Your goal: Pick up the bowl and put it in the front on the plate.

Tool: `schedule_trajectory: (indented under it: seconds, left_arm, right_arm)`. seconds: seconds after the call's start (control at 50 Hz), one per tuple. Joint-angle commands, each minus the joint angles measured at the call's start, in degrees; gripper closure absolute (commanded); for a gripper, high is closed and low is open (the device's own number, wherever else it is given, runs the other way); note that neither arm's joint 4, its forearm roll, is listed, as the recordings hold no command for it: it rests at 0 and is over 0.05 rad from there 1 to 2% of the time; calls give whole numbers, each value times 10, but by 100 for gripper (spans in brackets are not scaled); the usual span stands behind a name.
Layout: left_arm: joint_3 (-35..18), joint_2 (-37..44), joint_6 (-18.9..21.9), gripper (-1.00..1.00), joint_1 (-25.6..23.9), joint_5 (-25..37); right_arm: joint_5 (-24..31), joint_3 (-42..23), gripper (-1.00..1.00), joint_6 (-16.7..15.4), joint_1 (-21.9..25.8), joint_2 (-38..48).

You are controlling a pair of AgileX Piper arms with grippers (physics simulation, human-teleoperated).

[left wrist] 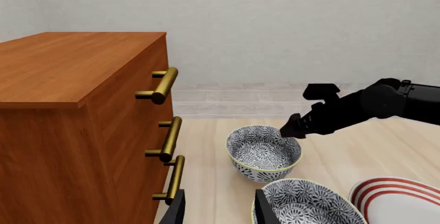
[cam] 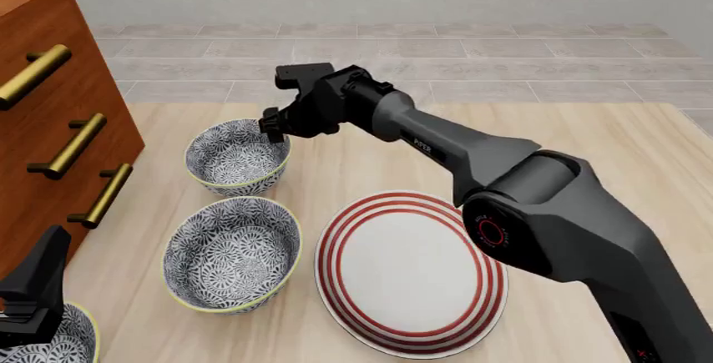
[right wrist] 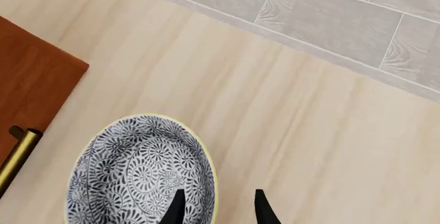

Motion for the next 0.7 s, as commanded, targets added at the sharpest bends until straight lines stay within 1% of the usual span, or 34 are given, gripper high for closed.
schedule_trajectory:
  seconds: [0.02,0.46,0.62,0.7]
  left_arm:
    - [0,0,0,-100,0,0]
    - [0,0,0,-100,0,0]
    - [0,0,0,-100,0,0]
    - [0,0,0,-100,0,0]
  right_arm:
    - [6,-11,-100,-5,-1,15]
    - [-3,4,-100,-8,7,23]
    - [-3,2,-100,-9,9,29]
    - [4,-9,-100,-8,9,35]
